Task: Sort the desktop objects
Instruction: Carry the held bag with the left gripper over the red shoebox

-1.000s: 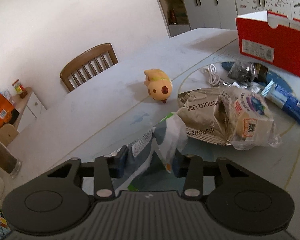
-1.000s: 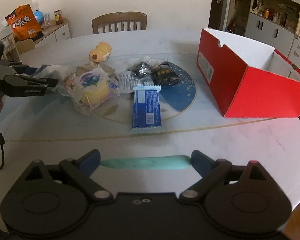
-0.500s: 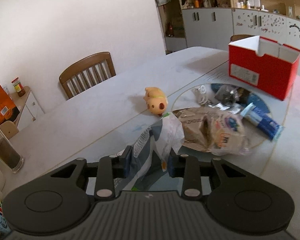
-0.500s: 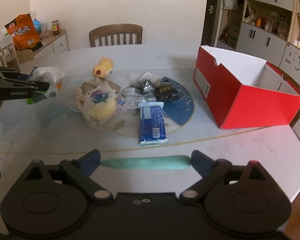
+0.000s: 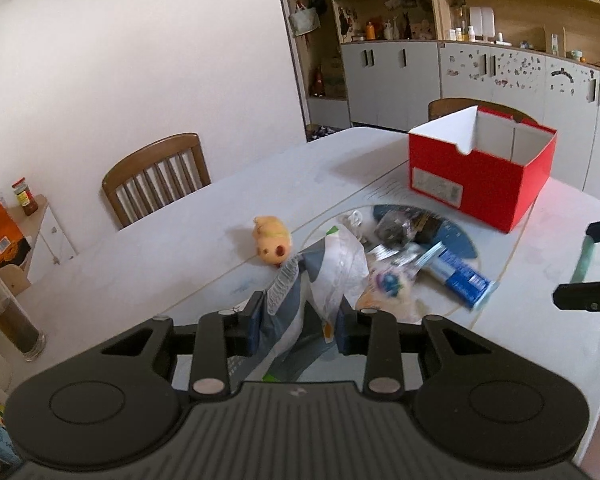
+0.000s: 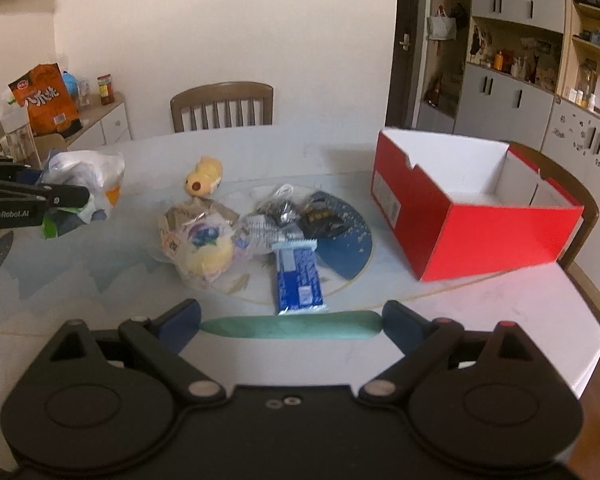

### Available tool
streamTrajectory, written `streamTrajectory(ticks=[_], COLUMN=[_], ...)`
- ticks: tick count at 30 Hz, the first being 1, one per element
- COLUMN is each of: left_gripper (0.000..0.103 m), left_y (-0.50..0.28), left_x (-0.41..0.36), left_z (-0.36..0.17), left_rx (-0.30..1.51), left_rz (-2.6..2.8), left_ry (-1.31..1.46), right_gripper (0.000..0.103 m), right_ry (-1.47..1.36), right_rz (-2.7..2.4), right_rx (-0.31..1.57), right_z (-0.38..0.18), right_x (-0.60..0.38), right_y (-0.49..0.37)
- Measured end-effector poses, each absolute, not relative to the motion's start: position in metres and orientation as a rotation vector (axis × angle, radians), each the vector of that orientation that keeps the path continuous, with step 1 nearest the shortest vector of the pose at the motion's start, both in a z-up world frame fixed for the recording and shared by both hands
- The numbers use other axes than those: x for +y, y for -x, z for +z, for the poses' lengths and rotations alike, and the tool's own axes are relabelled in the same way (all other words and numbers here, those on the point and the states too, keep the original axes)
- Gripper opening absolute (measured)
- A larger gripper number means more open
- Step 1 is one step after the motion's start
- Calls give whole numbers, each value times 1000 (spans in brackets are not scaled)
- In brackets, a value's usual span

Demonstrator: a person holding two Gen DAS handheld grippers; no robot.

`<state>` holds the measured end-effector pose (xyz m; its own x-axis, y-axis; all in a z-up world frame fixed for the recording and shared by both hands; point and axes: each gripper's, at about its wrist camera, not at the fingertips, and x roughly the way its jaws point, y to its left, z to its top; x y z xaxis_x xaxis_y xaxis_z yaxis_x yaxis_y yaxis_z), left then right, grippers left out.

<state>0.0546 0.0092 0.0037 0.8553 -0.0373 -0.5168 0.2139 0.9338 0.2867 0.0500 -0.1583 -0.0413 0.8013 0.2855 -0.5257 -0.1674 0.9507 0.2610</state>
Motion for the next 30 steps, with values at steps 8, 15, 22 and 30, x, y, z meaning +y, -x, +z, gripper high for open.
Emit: streamTrajectory(ticks=[8, 15, 22, 30], left_gripper=[33, 33, 33, 33], left_y=[-81, -116, -150, -189], left_x=[-49, -105, -158, -211], left_z=[11, 17, 22, 23], left_rx=[530, 527, 519, 525], left_rz=[-146, -160, -189, -213], left_ry=[-340, -325, -320, -314], right_gripper=[97, 97, 97, 97], right_ry=[-187, -189, -186, -155], right_rz=[358, 410, 435, 446], right_rx=[596, 589, 577, 560], right_z=[-36, -36, -37, -44], right_x=[-199, -246, -294, -338], right_y=[-78, -117, -159, -198])
